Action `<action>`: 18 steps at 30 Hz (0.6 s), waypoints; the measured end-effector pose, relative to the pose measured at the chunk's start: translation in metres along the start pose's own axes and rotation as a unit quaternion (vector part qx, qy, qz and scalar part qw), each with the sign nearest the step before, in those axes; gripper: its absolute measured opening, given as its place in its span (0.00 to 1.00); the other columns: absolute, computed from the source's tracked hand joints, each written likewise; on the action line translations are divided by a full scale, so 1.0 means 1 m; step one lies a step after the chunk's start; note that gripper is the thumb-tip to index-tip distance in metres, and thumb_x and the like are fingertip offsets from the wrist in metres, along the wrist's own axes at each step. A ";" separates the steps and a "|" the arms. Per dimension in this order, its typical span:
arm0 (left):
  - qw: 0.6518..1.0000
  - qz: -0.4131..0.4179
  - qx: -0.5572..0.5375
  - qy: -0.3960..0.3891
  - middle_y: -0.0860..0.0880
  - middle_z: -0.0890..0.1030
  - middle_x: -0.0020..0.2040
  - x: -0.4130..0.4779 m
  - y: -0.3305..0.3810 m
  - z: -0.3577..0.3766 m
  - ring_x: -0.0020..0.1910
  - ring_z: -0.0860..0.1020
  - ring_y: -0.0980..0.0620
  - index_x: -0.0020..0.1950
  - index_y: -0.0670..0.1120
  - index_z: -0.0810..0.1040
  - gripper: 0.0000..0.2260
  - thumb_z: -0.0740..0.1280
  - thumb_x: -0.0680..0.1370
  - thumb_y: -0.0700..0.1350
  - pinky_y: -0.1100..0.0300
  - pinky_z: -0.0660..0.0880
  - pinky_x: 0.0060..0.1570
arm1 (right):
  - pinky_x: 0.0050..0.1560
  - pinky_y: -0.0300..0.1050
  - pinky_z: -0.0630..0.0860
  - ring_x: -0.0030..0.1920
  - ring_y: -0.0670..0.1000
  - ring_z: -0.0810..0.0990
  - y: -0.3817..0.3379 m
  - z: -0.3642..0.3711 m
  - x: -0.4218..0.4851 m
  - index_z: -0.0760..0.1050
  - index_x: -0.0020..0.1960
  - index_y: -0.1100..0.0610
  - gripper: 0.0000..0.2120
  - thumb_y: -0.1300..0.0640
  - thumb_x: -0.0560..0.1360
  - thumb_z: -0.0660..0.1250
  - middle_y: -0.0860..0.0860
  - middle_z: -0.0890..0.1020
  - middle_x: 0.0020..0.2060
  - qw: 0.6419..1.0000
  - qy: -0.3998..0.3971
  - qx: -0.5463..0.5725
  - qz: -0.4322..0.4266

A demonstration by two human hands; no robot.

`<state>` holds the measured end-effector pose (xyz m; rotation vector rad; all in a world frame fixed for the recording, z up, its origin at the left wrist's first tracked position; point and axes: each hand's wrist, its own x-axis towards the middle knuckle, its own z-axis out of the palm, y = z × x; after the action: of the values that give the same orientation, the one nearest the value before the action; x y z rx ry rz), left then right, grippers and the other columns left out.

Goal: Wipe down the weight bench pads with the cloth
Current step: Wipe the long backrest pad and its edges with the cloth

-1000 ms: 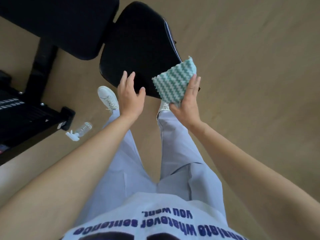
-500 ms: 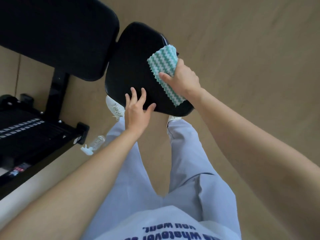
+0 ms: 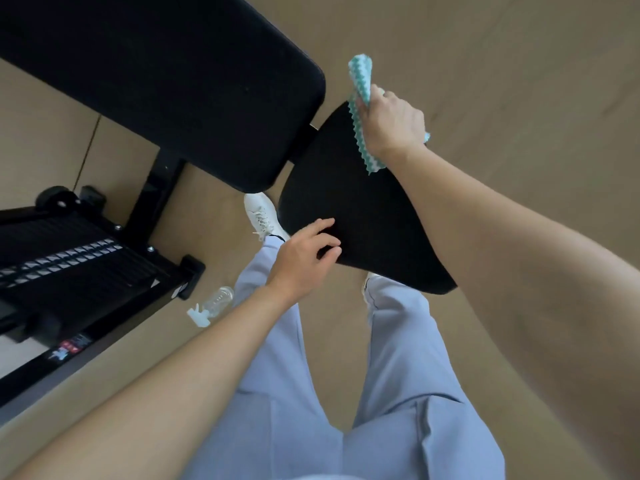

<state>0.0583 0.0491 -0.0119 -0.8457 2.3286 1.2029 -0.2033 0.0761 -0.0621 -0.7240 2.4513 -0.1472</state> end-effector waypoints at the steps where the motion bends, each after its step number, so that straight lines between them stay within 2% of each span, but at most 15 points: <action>1: 1.000 -0.005 -0.011 0.010 0.50 0.83 0.62 0.007 -0.004 -0.012 0.64 0.79 0.49 0.54 0.47 0.86 0.08 0.69 0.79 0.45 0.47 0.77 0.61 | 0.53 0.55 0.69 0.61 0.63 0.78 -0.010 0.003 0.001 0.73 0.64 0.58 0.15 0.52 0.85 0.53 0.55 0.80 0.58 1.000 0.009 0.010 -0.017; 2: 0.999 -0.011 -0.019 0.026 0.50 0.85 0.56 0.015 -0.009 -0.026 0.56 0.82 0.50 0.52 0.47 0.86 0.08 0.67 0.79 0.46 0.47 0.79 0.56 | 0.64 0.56 0.68 0.68 0.62 0.74 -0.021 0.006 0.000 0.74 0.67 0.57 0.20 0.49 0.86 0.50 0.55 0.79 0.63 0.998 0.009 0.044 -0.039; 3: 0.998 -0.020 -0.022 0.047 0.50 0.85 0.51 0.025 -0.015 -0.042 0.50 0.82 0.50 0.51 0.47 0.85 0.09 0.66 0.79 0.47 0.48 0.79 0.52 | 0.74 0.55 0.61 0.75 0.59 0.69 -0.033 0.009 -0.001 0.74 0.70 0.56 0.24 0.47 0.87 0.46 0.54 0.79 0.67 0.994 -0.001 0.095 -0.055; 4: 0.997 -0.028 -0.019 0.072 0.49 0.84 0.48 0.035 -0.021 -0.058 0.47 0.81 0.49 0.50 0.46 0.85 0.09 0.66 0.79 0.47 0.50 0.79 0.50 | 0.80 0.54 0.51 0.79 0.55 0.63 -0.047 0.008 -0.006 0.73 0.73 0.56 0.27 0.46 0.87 0.43 0.54 0.77 0.71 0.986 -0.021 0.152 -0.062; 5: 0.994 -0.038 -0.011 0.098 0.48 0.83 0.47 0.044 -0.028 -0.076 0.47 0.81 0.47 0.50 0.45 0.85 0.08 0.67 0.79 0.45 0.53 0.78 0.49 | 0.82 0.53 0.45 0.81 0.53 0.59 -0.061 0.012 -0.011 0.71 0.75 0.56 0.28 0.45 0.87 0.42 0.54 0.75 0.73 0.974 -0.045 0.213 -0.058; 6: 0.992 -0.043 0.000 0.123 0.47 0.83 0.46 0.053 -0.036 -0.095 0.47 0.80 0.46 0.50 0.45 0.85 0.07 0.67 0.79 0.44 0.58 0.74 0.49 | 0.82 0.51 0.42 0.82 0.51 0.56 -0.075 0.015 -0.014 0.68 0.77 0.57 0.28 0.45 0.87 0.42 0.55 0.72 0.75 0.957 -0.068 0.278 -0.038; 8: 0.984 -0.034 0.025 0.171 0.47 0.84 0.47 0.067 -0.050 -0.131 0.48 0.79 0.45 0.50 0.44 0.85 0.07 0.67 0.79 0.41 0.65 0.67 0.47 | 0.82 0.51 0.43 0.82 0.50 0.51 -0.098 0.020 -0.022 0.61 0.81 0.57 0.32 0.39 0.85 0.42 0.55 0.63 0.80 0.904 -0.101 0.413 0.032; 10: 0.977 -0.016 0.055 0.203 0.48 0.84 0.51 0.080 -0.066 -0.166 0.50 0.78 0.45 0.52 0.45 0.84 0.08 0.66 0.79 0.40 0.65 0.66 0.49 | 0.83 0.54 0.45 0.83 0.49 0.48 -0.121 0.024 -0.022 0.54 0.83 0.57 0.40 0.32 0.80 0.43 0.54 0.54 0.83 0.851 -0.085 0.511 0.089; 11: 0.973 -0.004 0.073 0.218 0.49 0.84 0.53 0.085 -0.075 -0.181 0.52 0.77 0.45 0.53 0.46 0.84 0.08 0.66 0.79 0.41 0.63 0.69 0.52 | 0.83 0.55 0.44 0.83 0.49 0.46 -0.132 0.026 -0.018 0.51 0.83 0.58 0.40 0.33 0.80 0.43 0.53 0.51 0.83 0.835 -0.074 0.535 0.105; 12: 0.968 0.008 0.090 0.233 0.49 0.83 0.55 0.089 -0.082 -0.195 0.55 0.77 0.45 0.54 0.46 0.84 0.09 0.65 0.79 0.41 0.59 0.72 0.54 | 0.83 0.56 0.43 0.83 0.50 0.43 -0.145 0.029 -0.012 0.50 0.83 0.61 0.37 0.36 0.83 0.43 0.54 0.49 0.83 0.835 -0.064 0.536 0.108; 14: 0.957 0.026 0.135 0.257 0.48 0.81 0.62 0.100 -0.096 -0.220 0.61 0.75 0.44 0.58 0.46 0.83 0.11 0.65 0.78 0.43 0.51 0.74 0.58 | 0.81 0.58 0.37 0.82 0.52 0.35 -0.177 0.033 -0.001 0.45 0.83 0.60 0.31 0.44 0.86 0.42 0.55 0.43 0.83 0.867 -0.034 0.484 0.110; 16: 0.943 0.027 0.205 0.259 0.46 0.75 0.72 0.107 -0.106 -0.238 0.70 0.71 0.43 0.65 0.47 0.80 0.16 0.65 0.78 0.45 0.49 0.71 0.64 | 0.78 0.61 0.29 0.80 0.53 0.28 -0.204 0.048 0.008 0.37 0.83 0.52 0.31 0.42 0.85 0.43 0.51 0.37 0.83 0.906 0.003 0.410 0.101; 18: 0.932 0.039 0.271 0.239 0.45 0.67 0.78 0.112 -0.119 -0.254 0.76 0.65 0.43 0.72 0.47 0.75 0.21 0.63 0.78 0.46 0.47 0.67 0.69 | 0.76 0.64 0.27 0.79 0.56 0.25 -0.221 0.064 0.019 0.34 0.83 0.49 0.32 0.41 0.85 0.44 0.49 0.33 0.82 0.936 0.034 0.336 0.103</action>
<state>0.0384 -0.2519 -0.0054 -0.9119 2.8897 0.3366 -0.0786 -0.1179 -0.0678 -0.1580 2.2899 -0.8855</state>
